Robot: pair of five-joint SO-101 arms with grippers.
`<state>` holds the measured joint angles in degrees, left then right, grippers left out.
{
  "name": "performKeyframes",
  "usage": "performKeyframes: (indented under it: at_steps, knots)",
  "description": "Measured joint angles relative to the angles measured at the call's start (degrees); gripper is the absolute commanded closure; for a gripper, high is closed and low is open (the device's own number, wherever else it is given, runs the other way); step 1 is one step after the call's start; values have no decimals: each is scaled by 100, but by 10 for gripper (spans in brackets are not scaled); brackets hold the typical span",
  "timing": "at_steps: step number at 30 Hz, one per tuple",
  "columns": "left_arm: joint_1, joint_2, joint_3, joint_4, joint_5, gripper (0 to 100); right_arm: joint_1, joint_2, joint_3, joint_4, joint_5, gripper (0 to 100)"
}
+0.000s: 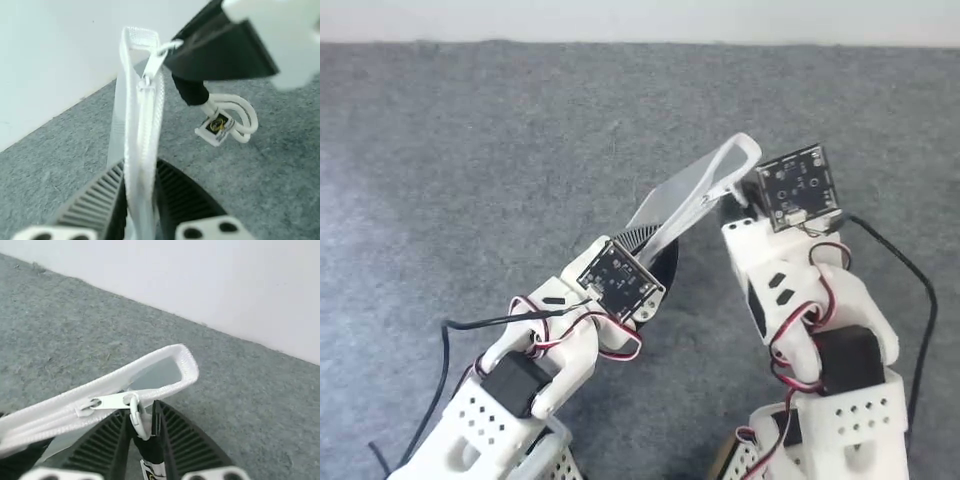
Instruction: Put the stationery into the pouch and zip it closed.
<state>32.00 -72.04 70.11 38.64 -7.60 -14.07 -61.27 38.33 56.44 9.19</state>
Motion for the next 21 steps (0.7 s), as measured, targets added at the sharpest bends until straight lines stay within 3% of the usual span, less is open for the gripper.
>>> performKeyframes:
  at_steps: [14, 21]
  knots:
    - [-123, 0, -18, 0, 0, 991, 26, 273, 0, -334, 105, 991]
    - [-132, 0, -26, 0, 0, 991, 396, 1081, -202, -624, 105, 991]
